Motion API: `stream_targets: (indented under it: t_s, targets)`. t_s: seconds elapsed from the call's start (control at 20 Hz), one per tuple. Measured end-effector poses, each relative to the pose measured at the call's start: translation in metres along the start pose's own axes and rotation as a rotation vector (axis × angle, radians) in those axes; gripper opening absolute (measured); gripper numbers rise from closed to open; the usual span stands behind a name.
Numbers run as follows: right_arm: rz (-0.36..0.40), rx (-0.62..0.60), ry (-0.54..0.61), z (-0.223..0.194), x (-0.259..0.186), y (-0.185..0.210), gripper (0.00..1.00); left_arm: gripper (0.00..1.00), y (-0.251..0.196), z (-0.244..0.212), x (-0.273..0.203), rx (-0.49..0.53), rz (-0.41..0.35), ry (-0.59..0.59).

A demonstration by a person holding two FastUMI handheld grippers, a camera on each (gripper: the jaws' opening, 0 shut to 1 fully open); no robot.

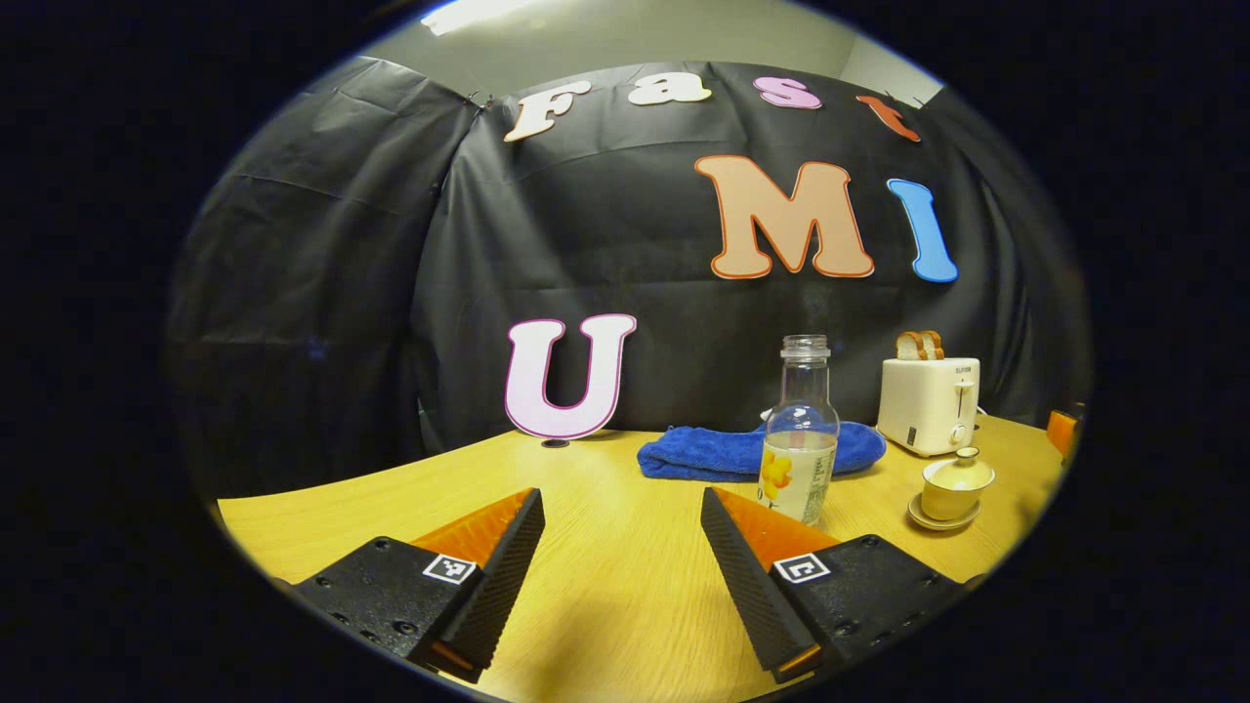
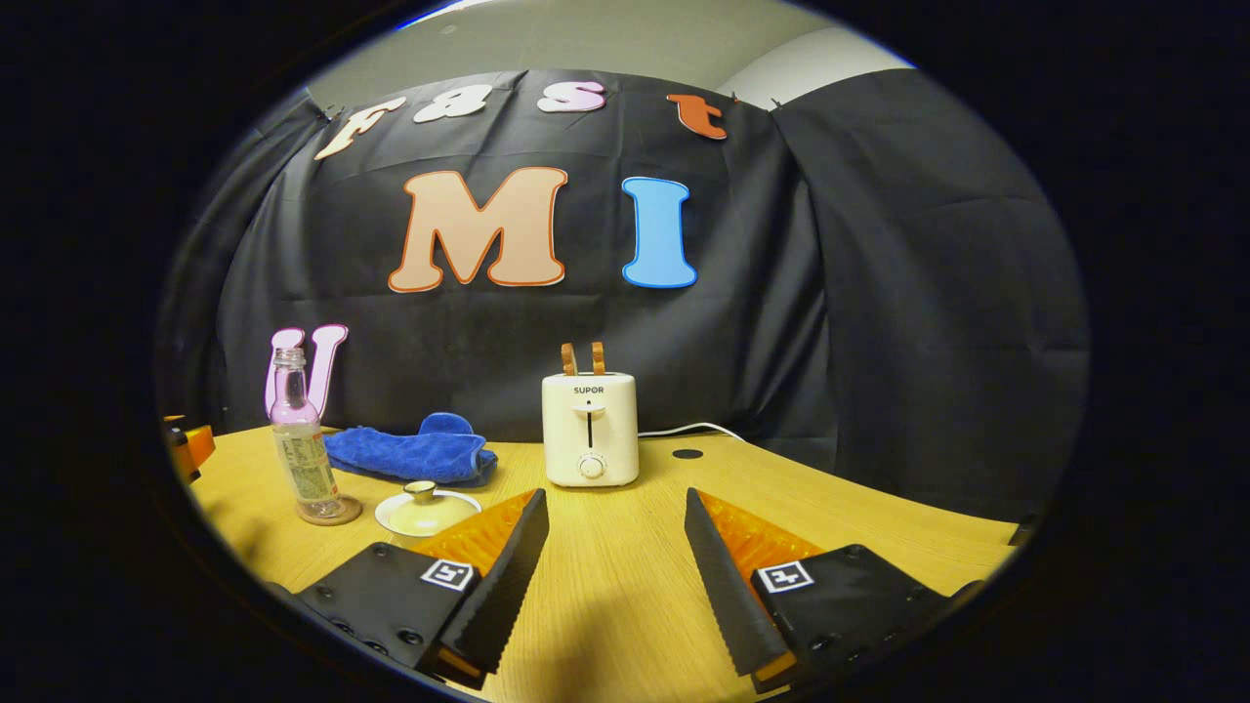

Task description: Open the teacup lid with one hand, grasp the water bottle and pour water into the teacup with the other hand; after pouring, place the water bottle on the coaster and then close the teacup lid.

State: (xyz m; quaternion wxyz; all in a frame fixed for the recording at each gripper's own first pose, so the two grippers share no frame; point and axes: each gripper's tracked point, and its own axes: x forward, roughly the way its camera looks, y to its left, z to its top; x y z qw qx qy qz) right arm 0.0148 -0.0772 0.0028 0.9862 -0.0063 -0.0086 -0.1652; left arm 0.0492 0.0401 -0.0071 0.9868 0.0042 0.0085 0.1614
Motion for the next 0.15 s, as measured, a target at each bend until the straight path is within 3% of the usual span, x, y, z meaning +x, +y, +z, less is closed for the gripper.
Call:
stream_targets:
  t_s: [0.15]
  targets:
    - [0.000, 0.000, 0.000, 0.0001, -0.0001, -0.0002, 0.83, 0.94, -0.0024, -0.0004, 0.0005, -0.001, -0.009, 0.002]
